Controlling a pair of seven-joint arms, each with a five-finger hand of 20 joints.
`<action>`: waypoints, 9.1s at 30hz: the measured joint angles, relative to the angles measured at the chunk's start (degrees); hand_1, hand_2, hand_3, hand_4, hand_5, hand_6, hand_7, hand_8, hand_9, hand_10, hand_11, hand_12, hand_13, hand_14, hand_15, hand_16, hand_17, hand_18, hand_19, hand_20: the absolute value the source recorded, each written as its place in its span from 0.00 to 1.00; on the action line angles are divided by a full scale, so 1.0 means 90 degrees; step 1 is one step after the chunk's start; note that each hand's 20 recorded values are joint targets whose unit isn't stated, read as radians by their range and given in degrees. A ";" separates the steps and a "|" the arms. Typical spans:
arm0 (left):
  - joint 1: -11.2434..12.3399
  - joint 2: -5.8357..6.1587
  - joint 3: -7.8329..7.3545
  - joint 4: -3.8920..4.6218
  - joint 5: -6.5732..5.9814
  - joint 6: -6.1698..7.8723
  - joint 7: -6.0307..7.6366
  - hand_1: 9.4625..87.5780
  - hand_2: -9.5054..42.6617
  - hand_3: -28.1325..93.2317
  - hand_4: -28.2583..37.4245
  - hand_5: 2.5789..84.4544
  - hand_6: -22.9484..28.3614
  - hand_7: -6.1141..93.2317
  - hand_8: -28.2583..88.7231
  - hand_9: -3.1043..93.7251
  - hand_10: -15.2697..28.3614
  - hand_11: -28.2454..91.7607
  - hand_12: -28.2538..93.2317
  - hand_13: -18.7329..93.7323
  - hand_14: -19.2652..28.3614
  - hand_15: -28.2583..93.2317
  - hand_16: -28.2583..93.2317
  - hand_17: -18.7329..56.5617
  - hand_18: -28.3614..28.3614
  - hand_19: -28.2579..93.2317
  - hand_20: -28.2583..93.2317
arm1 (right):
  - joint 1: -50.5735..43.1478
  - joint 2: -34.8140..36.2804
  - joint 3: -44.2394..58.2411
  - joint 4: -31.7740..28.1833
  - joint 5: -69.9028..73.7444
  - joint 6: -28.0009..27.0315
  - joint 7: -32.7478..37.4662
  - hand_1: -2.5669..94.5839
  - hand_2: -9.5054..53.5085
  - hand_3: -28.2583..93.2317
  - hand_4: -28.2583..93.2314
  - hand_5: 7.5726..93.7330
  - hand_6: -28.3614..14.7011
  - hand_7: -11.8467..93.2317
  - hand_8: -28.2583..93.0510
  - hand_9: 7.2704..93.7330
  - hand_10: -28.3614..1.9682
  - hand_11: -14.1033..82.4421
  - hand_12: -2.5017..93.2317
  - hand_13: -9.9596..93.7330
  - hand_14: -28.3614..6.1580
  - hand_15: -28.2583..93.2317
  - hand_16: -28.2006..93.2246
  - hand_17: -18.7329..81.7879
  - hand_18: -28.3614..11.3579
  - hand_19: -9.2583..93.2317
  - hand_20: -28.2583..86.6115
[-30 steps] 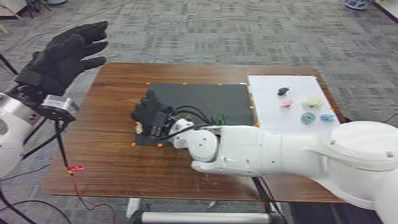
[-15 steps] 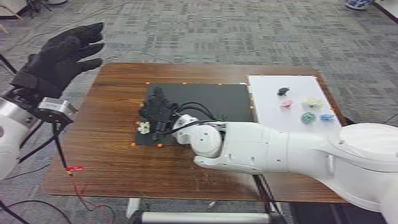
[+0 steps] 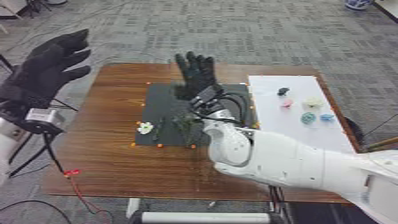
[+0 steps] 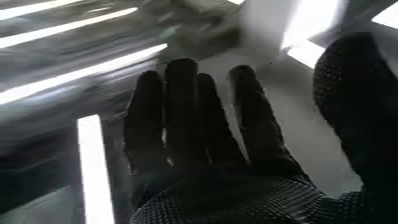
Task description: Arrange flowers
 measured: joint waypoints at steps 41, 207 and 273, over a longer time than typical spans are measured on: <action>0.0768 -0.0575 -0.0140 -0.0186 0.0007 0.0264 0.0084 0.21 0.04 0.71 0.00 0.20 0.47 0.25 0.17 0.15 0.54 0.39 0.39 0.19 0.63 0.52 0.19 0.08 0.84 0.50 0.32 | -0.5757 0.3881 0.6296 -0.1338 0.1206 -0.2795 -0.1051 0.35 0.00 0.84 0.00 0.48 0.72 0.39 0.10 0.53 0.67 0.35 0.22 0.42 0.52 0.77 0.46 0.31 0.22 0.73 0.68; -0.1207 0.0446 0.1255 0.0297 0.0009 0.0137 0.0142 0.20 0.05 0.71 0.00 0.20 0.47 0.25 0.17 0.15 0.53 0.39 0.39 0.19 0.63 0.52 0.19 0.08 0.84 0.50 0.32 | 0.1311 -0.2119 -0.1902 0.2637 0.2224 -0.2008 -0.2648 0.44 0.00 0.86 0.00 0.64 0.80 0.50 0.18 0.77 0.83 0.36 0.42 0.65 0.66 0.85 0.56 0.37 0.29 0.76 0.70; 0.0832 -0.0568 -0.0179 -0.0199 0.0015 0.0302 0.0120 0.23 0.05 0.68 0.00 0.19 0.47 0.25 0.17 0.14 0.53 0.38 0.39 0.18 0.64 0.51 0.19 0.07 0.85 0.50 0.32 | -0.2240 0.2104 0.4386 -0.2996 0.4271 -0.4039 -0.3816 0.24 0.00 0.92 0.00 0.28 0.52 0.30 0.16 0.28 0.46 0.33 0.28 0.42 0.46 0.84 0.43 0.28 0.22 0.75 0.69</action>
